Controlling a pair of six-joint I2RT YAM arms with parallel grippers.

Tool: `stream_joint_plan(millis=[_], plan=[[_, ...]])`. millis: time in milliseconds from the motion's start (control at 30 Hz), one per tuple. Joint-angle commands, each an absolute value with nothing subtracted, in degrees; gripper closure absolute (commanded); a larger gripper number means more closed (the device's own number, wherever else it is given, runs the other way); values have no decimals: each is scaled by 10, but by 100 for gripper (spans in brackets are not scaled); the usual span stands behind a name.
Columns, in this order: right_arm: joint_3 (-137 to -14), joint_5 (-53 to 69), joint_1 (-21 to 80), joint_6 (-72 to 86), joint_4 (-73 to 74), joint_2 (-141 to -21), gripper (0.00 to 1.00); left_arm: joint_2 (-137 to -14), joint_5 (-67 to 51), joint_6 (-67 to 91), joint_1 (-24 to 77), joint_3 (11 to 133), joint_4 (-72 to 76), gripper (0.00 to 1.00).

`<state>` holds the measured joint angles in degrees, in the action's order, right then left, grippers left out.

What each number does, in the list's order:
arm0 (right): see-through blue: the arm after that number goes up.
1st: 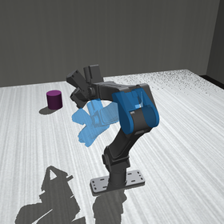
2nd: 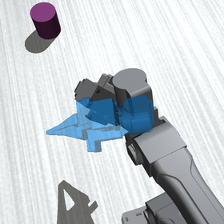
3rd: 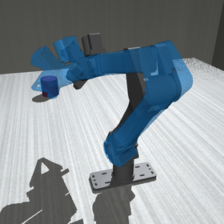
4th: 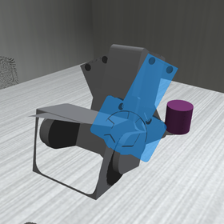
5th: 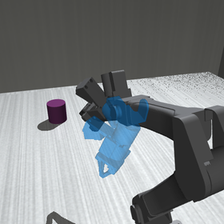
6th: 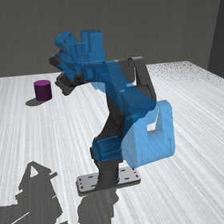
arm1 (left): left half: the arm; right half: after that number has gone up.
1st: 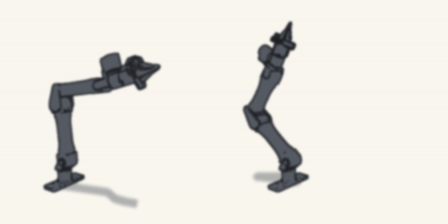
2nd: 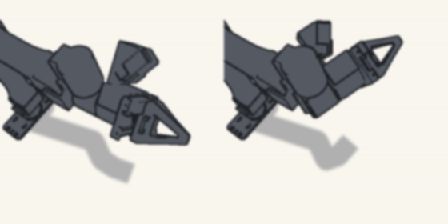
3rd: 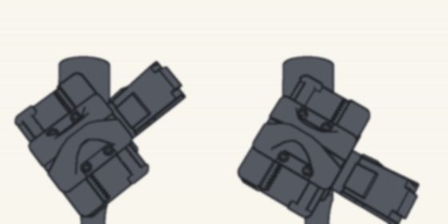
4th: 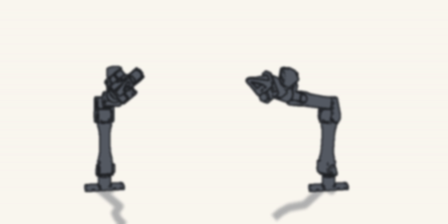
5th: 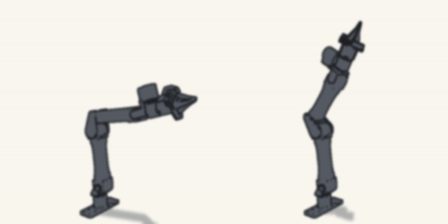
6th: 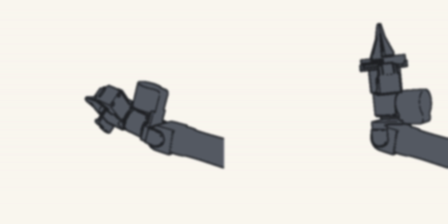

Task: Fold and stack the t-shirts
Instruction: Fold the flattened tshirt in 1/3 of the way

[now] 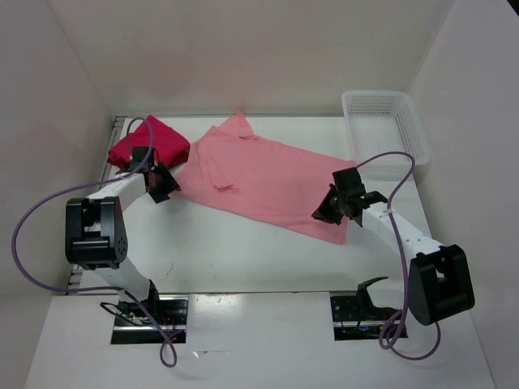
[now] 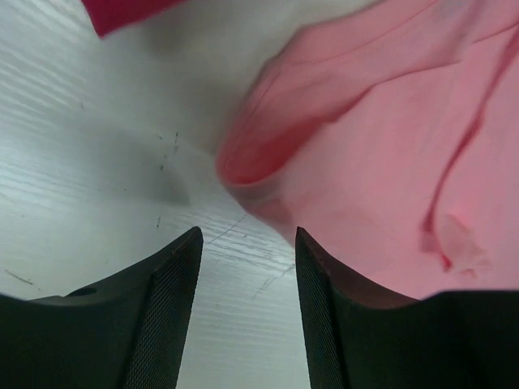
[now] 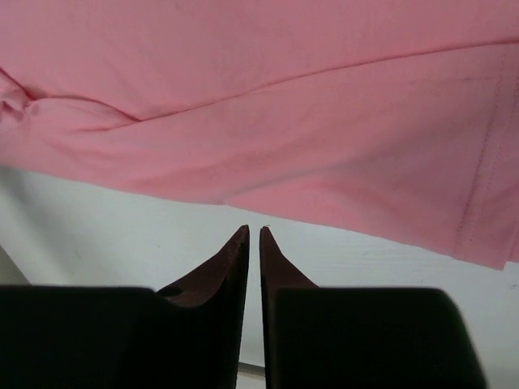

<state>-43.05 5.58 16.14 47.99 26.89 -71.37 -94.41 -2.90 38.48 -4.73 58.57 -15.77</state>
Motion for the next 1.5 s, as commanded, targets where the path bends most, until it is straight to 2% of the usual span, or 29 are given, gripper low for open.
stream_joint_plan(millis=[0,167,267,300,333,467,667,800,933,1000,1100,1133,1167,1200,1233,1300,1333,1433,1467], plan=[[-427,49,164,461,239,-731,83,-969,-46,402,-48,581,-121,43],[-428,56,164,461,232,-743,79,-1019,-52,415,-48,586,-90,40],[-423,43,164,461,232,-743,75,-1019,-34,428,-48,586,-78,54],[-423,43,164,461,232,-743,69,-1019,-26,433,-48,586,-78,60],[-423,36,164,466,232,-748,67,-1012,-26,433,-48,586,-73,74],[-405,20,164,487,207,-784,62,-979,-26,439,-48,556,-79,96],[-411,3,164,493,212,-802,62,-892,-27,434,-48,498,-148,100],[-411,-4,164,493,243,-738,62,-801,-27,440,-48,425,-198,100],[-442,3,170,485,289,-685,62,-664,-75,479,-38,385,-278,100],[-447,20,170,485,306,-668,61,-617,-129,525,-33,366,-341,100],[-447,44,177,485,320,-637,61,-587,-148,568,-4,348,-408,100],[-442,44,183,485,320,-625,61,-581,-149,569,-4,341,-408,93],[-442,44,183,485,326,-620,61,-581,-154,575,-4,341,-408,59],[-442,44,189,485,326,-620,61,-576,-144,575,-4,341,-408,38],[-455,44,189,479,331,-614,61,-576,-134,566,-4,353,-408,22],[-475,32,195,466,342,-622,61,-583,-102,547,-4,401,-419,8],[-490,26,201,466,348,-622,65,-589,-74,535,-4,465,-427,6],[-497,33,201,461,342,-642,76,-622,-19,493,-4,553,-413,3],[-492,41,207,461,324,-649,92,-631,-18,488,-4,582,-394,3]])
